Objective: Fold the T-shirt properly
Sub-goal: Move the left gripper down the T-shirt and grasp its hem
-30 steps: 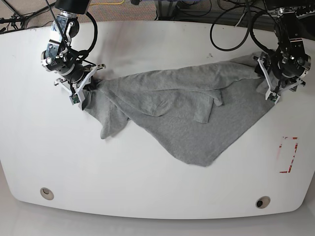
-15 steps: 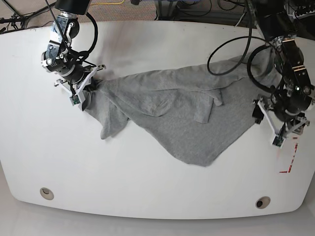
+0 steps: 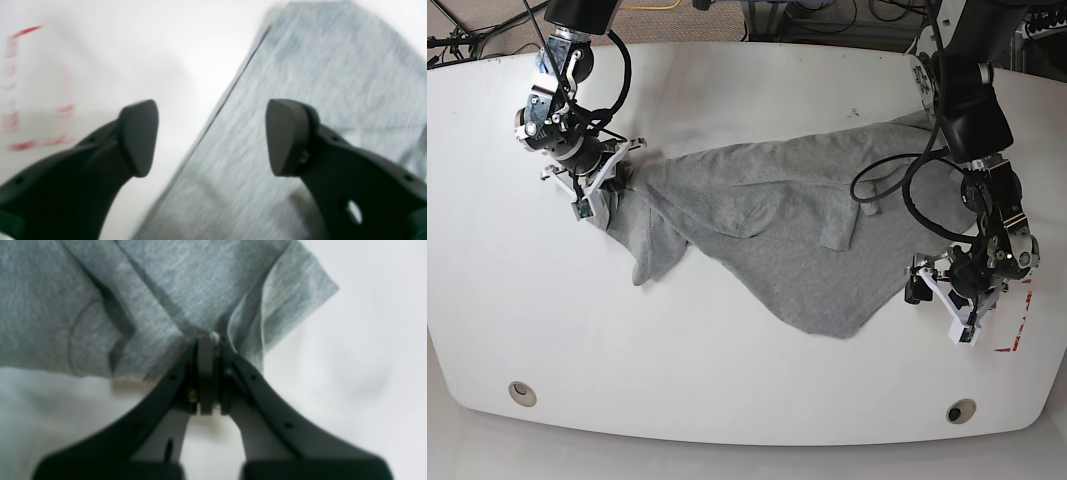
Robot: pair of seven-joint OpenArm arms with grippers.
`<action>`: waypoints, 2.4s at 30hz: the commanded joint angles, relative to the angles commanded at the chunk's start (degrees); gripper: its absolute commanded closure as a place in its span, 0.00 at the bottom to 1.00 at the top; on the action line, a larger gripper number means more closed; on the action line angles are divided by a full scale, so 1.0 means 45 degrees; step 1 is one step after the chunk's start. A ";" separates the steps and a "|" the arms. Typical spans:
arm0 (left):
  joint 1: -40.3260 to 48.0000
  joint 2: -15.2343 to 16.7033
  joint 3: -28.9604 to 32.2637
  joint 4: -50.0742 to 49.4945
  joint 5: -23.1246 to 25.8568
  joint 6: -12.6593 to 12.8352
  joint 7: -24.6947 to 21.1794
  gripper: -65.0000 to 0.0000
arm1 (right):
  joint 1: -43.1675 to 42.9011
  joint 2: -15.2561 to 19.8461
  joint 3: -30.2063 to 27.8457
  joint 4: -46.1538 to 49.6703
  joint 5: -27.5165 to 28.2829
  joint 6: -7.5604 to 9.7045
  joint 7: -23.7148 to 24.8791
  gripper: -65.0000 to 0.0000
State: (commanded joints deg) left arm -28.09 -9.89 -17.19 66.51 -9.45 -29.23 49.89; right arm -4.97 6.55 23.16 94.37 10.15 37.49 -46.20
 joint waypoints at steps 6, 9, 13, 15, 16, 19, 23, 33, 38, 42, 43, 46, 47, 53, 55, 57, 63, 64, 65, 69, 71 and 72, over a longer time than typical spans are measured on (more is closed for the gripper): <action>-0.0391 -0.0527 0.1328 -0.2755 -0.0020 0.0176 -0.2344 0.34 | 0.0020 -0.0020 0.0000 0.0000 0.0000 0.0000 0.0000 1.00; -0.0664 -0.0625 0.1797 -0.3673 -0.0039 0.0234 -0.3067 0.34 | 0.0039 -0.0020 -0.0020 0.0000 0.0000 0.0000 0.0000 1.00; -0.0996 -0.0586 0.1973 -0.4610 -0.0039 0.0234 -0.3438 0.34 | 0.0039 -0.0020 0.0020 0.0000 0.0000 0.0000 0.0000 1.00; -0.1250 -0.0567 0.1973 -0.5158 -0.0039 0.0234 -0.3595 0.34 | 0.0039 0.0000 0.0039 0.0000 0.0000 0.0000 0.0000 1.00; -0.1309 -0.0547 0.1973 -0.5294 -0.0020 0.0234 -0.3673 0.34 | 0.0039 0.0000 0.0039 0.0000 0.0000 0.0000 0.0000 1.00; -0.1465 -0.0508 0.2032 -0.5822 -0.0020 0.0195 -0.3790 0.34 | 0.0039 0.0000 0.0039 0.0000 0.0000 0.0000 0.0000 1.00; -0.1504 -0.0078 0.2657 -0.6017 -0.0059 0.0176 -0.3731 0.34 | 0.0039 0.0000 0.0039 0.0000 0.0000 0.0000 0.0000 1.00; -0.1465 0.0488 0.3341 -0.5998 -0.0078 0.0156 -0.3692 0.44 | 0.0059 0.0000 0.0039 0.0000 0.0000 0.0000 0.0000 1.00; -0.1465 0.0547 0.3321 -0.6017 -0.0078 0.0176 -0.3692 0.74 | 0.0059 0.0000 0.0039 0.0000 0.0000 0.0000 0.0000 1.00; -0.1465 0.0527 0.3321 -0.6017 -0.0078 0.0215 -0.3692 0.98 | 0.0059 0.0000 0.0039 0.0000 0.0000 0.0000 0.0000 1.00; -0.1465 0.0508 0.3321 -0.6017 -0.0078 0.0215 -0.3692 1.00 | 0.0059 0.0000 0.0039 0.0000 0.0000 0.0000 0.0000 1.00; -0.1465 0.0488 0.3321 -0.5998 -0.0078 0.0215 -0.3692 1.00 | 0.0059 0.0000 0.0039 0.0000 0.0000 0.0000 0.0000 1.00; -0.1465 0.0488 0.3302 -0.5978 -0.0078 0.0215 -0.3692 1.00 | 0.0059 0.0000 0.0039 0.0020 0.0000 0.0000 0.0000 1.00; -0.0645 0.0195 0.3263 -0.3692 -0.0098 0.0137 -0.2637 1.00 | -0.0039 0.0000 0.0000 0.2032 -0.0039 -0.0078 -0.0371 1.00; -0.0215 0.0020 0.3223 -0.2403 -0.0117 0.0137 -0.2325 1.00 | 0.0000 0.0000 -0.0020 0.2559 -0.0078 -0.0098 -0.0703 1.00; 0.0488 0.0000 0.3087 -0.1133 -0.0137 0.0137 -0.2051 1.00 | 0.0039 0.0000 -0.0020 0.2852 -0.0078 -0.0098 -0.0977 1.00; 0.2129 -0.0039 0.2403 0.2579 -0.0469 0.0137 -0.0918 1.00 | 0.0391 0.0059 0.0059 0.3067 -0.0098 -0.0098 -0.1094 1.00; 0.2266 -0.0039 0.2325 0.2989 -0.0508 0.0137 -0.0703 1.00 | 0.0430 0.0078 0.0059 0.3028 -0.0098 -0.0098 -0.1094 1.00; 0.2481 -0.0059 0.2188 0.3634 -0.0586 0.0137 -0.0371 1.00 | 0.0547 0.0117 0.0059 0.2989 -0.0098 -0.0098 -0.1094 1.00; 0.2813 -0.0059 0.1856 0.5177 -0.0762 0.0137 0.0352 1.00 | 0.0821 0.0293 0.0059 0.2989 -0.0098 -0.0098 -0.1094 1.00; 0.2969 -0.0059 0.1758 0.6056 -0.0821 0.0137 0.0645 1.00 | 0.1094 0.0371 0.0039 0.2969 -0.0098 -0.0098 -0.1133 1.00; 0.3028 -0.0059 0.1739 0.6408 -0.0821 0.0137 0.0762 1.00 | 0.1231 0.0371 0.0039 0.2950 -0.0098 -0.0098 -0.1133 1.00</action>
State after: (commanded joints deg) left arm -14.46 -10.15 -9.36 95.34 -13.14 -28.62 53.32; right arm 0.57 8.22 23.34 107.65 9.71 37.05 -51.30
